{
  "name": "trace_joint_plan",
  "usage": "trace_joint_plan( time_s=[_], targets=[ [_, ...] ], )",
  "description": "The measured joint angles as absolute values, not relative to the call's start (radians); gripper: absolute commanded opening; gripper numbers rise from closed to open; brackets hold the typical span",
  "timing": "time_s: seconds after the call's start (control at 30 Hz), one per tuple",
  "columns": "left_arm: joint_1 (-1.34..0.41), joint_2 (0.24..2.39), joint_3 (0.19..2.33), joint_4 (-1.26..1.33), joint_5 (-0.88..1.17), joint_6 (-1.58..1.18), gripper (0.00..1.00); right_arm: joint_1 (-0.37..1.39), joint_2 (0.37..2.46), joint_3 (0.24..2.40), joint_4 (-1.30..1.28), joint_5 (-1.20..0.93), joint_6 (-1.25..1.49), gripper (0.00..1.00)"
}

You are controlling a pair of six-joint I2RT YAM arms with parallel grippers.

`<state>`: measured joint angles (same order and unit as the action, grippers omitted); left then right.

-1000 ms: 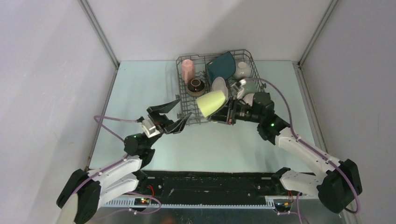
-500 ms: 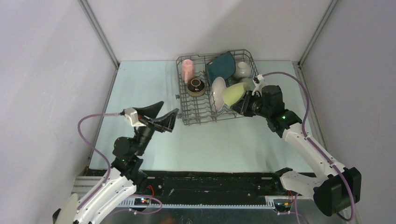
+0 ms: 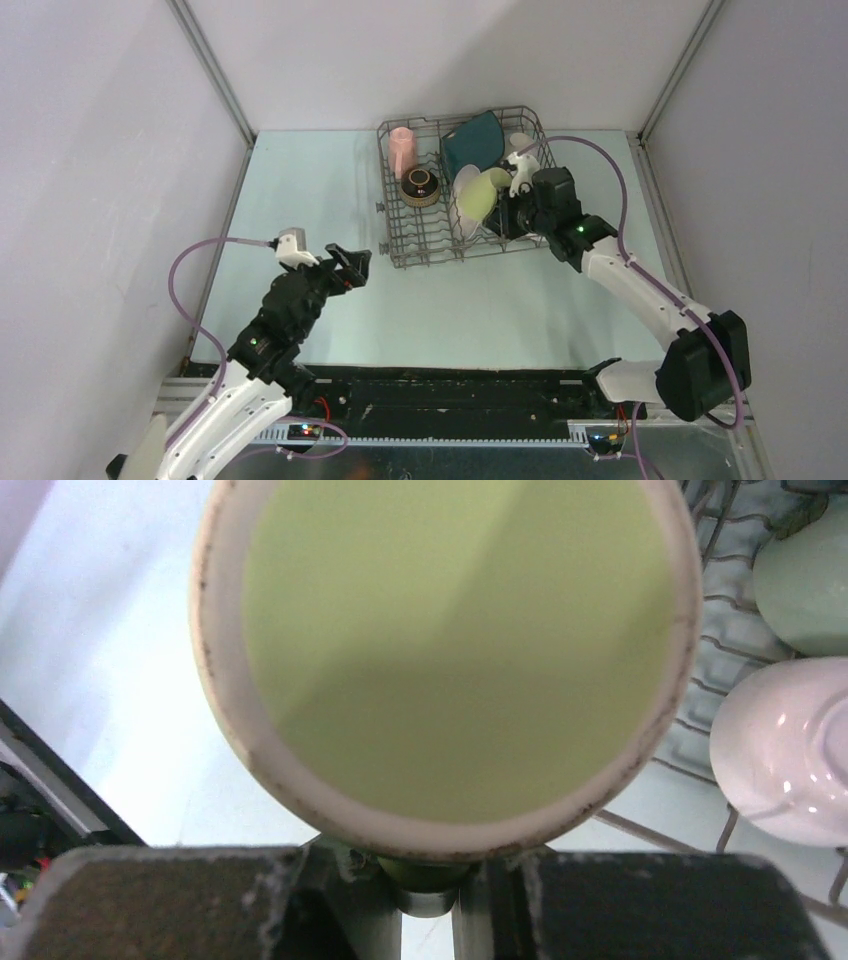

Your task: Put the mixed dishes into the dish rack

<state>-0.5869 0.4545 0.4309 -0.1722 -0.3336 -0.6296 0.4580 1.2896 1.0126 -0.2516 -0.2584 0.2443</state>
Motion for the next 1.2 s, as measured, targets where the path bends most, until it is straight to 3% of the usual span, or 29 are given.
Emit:
trace_joint_plan(
  time_s=[0.43, 0.87, 1.2],
  targets=[
    [-0.587, 0.357, 0.418, -0.223, -0.417, -0.629, 1.0, 0.587, 1.593, 1.205, -0.271, -0.218, 0.071, 0.0],
    [-0.587, 0.353, 0.388, -0.212, -0.407, -0.63, 1.0, 0.699, 1.942, 1.559, -0.368, -0.106, -0.011, 0.0],
    [-0.587, 0.345, 0.372, -0.212, -0.416, -0.629, 1.0, 0.697, 2.098, 1.586, -0.353, 0.007, 0.02, 0.05]
  ],
)
